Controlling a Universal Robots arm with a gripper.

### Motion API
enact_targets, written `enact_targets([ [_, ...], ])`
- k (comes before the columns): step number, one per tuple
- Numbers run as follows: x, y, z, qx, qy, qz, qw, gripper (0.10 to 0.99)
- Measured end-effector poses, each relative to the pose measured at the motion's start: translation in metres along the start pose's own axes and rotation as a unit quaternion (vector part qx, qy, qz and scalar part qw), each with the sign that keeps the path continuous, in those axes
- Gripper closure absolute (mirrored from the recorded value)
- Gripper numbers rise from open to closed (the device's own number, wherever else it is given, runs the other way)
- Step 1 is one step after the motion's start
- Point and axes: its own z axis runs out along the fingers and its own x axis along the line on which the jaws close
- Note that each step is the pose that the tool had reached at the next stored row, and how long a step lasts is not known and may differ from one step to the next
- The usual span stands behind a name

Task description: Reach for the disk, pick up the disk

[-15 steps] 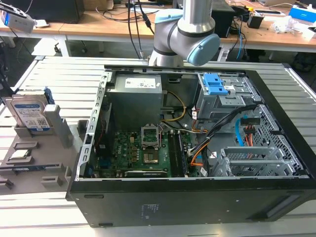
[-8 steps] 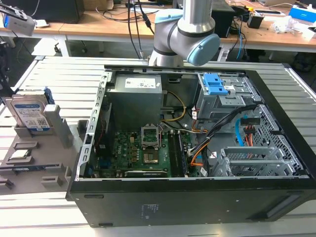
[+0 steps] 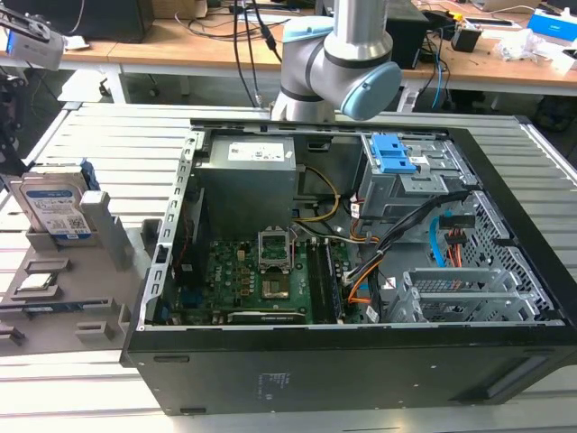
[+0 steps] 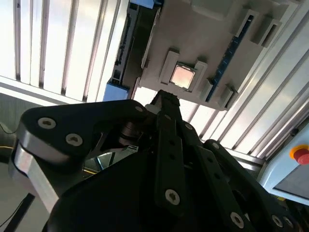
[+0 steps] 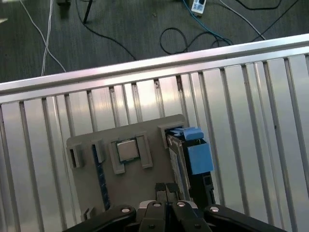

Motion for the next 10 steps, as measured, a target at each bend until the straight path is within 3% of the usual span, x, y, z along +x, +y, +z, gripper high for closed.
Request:
enact_targets([
  [5,-0.0022,0.0048,0.0012,-0.0001,0.0008,-0.019,0.9998,0.980],
  [8,-0.0027,0.0133,0.0036,-0.0001,0.0010,-0.026,0.9997,0.980],
  [10,-0.0027,0.0133,0.0036,-0.0001,0.0010,-0.026,0.9997,0.980],
])
